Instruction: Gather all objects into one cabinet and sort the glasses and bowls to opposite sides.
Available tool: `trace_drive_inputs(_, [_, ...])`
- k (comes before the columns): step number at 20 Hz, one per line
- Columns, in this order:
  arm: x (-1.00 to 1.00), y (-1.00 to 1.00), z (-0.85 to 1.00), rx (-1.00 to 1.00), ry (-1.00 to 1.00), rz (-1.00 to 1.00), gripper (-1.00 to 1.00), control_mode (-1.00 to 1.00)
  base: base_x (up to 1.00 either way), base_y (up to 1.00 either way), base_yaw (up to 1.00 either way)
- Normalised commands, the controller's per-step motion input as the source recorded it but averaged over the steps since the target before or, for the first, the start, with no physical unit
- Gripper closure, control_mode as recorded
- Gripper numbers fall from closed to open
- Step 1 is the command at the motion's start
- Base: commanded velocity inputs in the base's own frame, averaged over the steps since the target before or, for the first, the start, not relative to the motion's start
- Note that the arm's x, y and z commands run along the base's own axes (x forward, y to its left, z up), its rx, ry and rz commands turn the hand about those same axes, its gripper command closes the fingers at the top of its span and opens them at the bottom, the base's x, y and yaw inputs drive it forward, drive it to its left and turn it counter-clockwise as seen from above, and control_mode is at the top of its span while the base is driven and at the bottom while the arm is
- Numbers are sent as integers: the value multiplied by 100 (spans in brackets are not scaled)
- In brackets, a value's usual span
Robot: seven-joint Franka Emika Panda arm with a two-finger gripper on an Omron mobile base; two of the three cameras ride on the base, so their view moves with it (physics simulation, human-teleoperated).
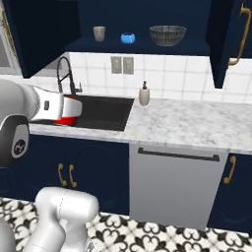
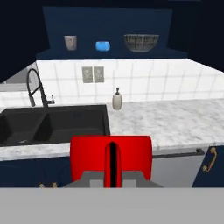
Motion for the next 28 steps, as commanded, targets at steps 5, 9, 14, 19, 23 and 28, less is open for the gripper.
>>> trace_drive_inputs(5, [0, 0, 0, 0, 0, 0, 100, 100, 77, 11, -2])
trace_drive_inputs(9, [0, 0, 0, 0, 0, 0, 100, 100, 57, -28, -9])
trace_drive_inputs(14, [0, 0, 0, 0, 0, 0, 100, 100, 66, -16, -5])
trace_drive_inputs(19, [0, 0, 0, 0, 0, 0, 100, 100, 61, -11, -1])
trace_drive_inputs(23, [0, 0, 0, 0, 0, 0, 100, 100, 38, 0, 0])
trace_drive_inputs(28, [0, 0, 0, 0, 0, 0, 100, 100, 0, 0, 0])
